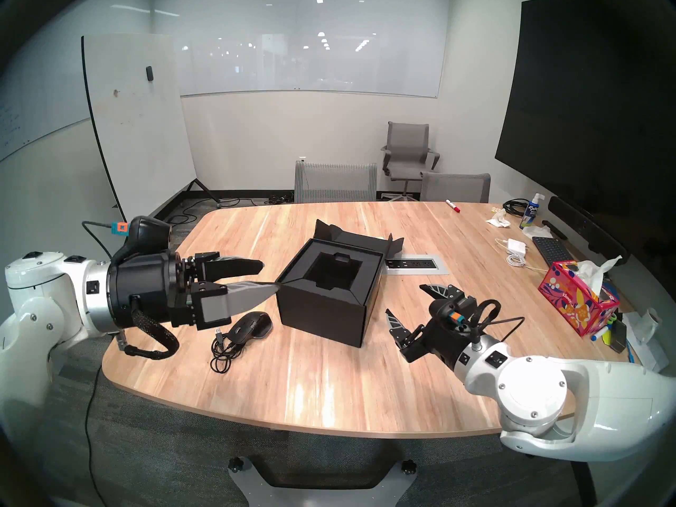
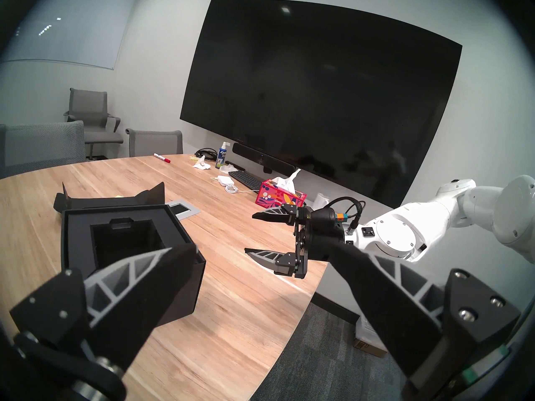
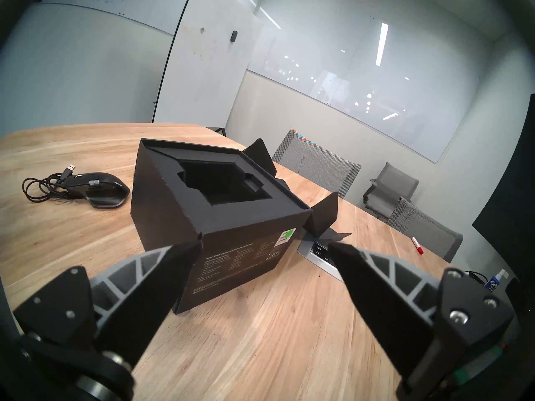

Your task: Open the box and place the mouse inside

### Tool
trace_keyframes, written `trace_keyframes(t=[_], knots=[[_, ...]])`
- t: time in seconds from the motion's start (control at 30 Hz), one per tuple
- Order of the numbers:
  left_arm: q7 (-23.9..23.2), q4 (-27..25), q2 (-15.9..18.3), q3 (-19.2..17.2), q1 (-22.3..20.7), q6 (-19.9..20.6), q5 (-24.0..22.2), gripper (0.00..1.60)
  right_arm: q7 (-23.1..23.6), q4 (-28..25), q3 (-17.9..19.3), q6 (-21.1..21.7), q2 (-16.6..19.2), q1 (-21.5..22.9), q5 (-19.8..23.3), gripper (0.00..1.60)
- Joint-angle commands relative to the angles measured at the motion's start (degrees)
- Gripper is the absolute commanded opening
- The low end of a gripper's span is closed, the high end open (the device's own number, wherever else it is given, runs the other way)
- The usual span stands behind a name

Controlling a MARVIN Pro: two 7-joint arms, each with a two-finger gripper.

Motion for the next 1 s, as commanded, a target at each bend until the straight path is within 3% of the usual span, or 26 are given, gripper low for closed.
trace_keyframes(t=[0.0,0.53,0.97], knots=[[0.0,-0.4,0.0,-0.2,0.0,-0.1,0.1,1.6,-0.4,-0.3,1.3,-1.0,-0.1,-0.5,-0.3,1.6],[3.2,-0.4,-0.3,-1.5,0.1,-0.3,2.5,1.6,-0.7,-0.3,3.6,-2.1,-0.1,-3.2,-1.0,1.6],[2.3,-0.4,-0.2,-8.0,4.9,-2.3,8.7,1.6,-0.7,-0.2,6.3,-2.9,-0.1,-6.2,-1.5,1.6]])
